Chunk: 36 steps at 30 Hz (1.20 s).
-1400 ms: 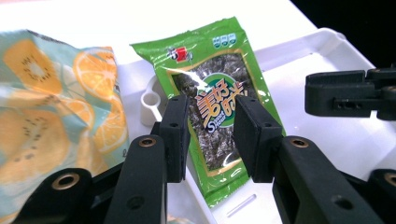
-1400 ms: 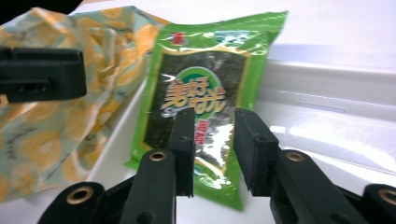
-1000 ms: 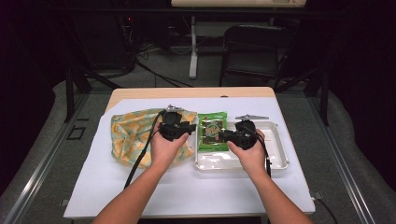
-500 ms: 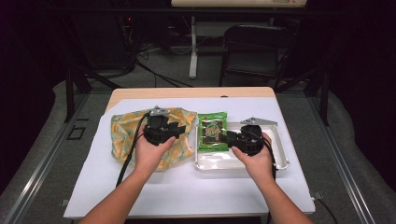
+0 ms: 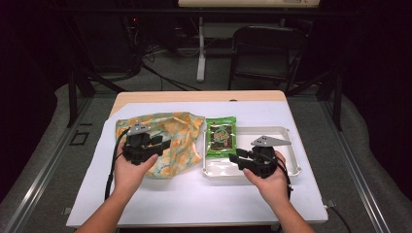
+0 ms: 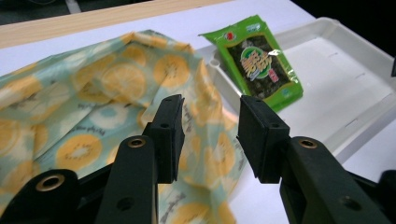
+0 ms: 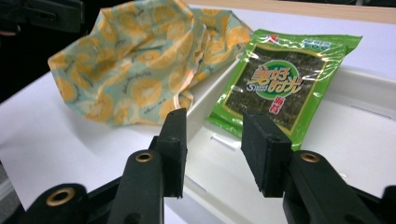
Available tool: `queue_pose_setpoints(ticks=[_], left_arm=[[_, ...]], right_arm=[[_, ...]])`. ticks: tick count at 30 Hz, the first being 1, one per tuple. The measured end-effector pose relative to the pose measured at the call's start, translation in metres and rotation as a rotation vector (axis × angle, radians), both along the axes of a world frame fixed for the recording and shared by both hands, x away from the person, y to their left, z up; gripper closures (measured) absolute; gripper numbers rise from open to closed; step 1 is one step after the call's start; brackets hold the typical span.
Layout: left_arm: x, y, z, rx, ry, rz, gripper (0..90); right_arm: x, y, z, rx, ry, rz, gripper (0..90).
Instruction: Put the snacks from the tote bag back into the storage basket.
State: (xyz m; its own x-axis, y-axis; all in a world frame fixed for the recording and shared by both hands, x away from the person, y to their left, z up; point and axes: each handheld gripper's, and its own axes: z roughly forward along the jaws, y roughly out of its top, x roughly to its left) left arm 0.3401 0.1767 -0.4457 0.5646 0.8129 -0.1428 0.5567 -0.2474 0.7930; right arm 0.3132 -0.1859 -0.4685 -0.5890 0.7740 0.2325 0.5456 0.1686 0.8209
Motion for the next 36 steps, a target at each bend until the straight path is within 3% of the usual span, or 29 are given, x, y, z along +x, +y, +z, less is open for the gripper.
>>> queue_pose_setpoints(ticks=[6,13,19,29,32,36], left_arm=[[-0.014,0.016,-0.015,0.026,0.010,0.005,60.5],[-0.032,0.028,-0.032,0.050,-0.007,0.004,59.8],[-0.044,0.036,-0.048,0.045,0.004,-0.013,59.6],[-0.052,0.038,-0.069,0.039,0.002,-0.040,58.5],[-0.054,0.035,-0.074,0.058,-0.003,-0.049,58.5],[-0.057,0.029,-0.079,0.072,-0.003,-0.096,58.6]], right_arm=[[-0.013,0.004,-0.011,-0.031,-0.007,0.046,61.4],[-0.026,0.009,-0.024,-0.064,-0.036,0.098,62.1],[-0.034,0.016,-0.033,-0.090,-0.052,0.149,62.4],[-0.043,0.027,-0.051,-0.091,-0.068,0.220,60.7],[-0.045,0.029,-0.057,-0.077,-0.074,0.224,60.5],[-0.048,0.032,-0.060,-0.081,-0.096,0.255,60.7]])
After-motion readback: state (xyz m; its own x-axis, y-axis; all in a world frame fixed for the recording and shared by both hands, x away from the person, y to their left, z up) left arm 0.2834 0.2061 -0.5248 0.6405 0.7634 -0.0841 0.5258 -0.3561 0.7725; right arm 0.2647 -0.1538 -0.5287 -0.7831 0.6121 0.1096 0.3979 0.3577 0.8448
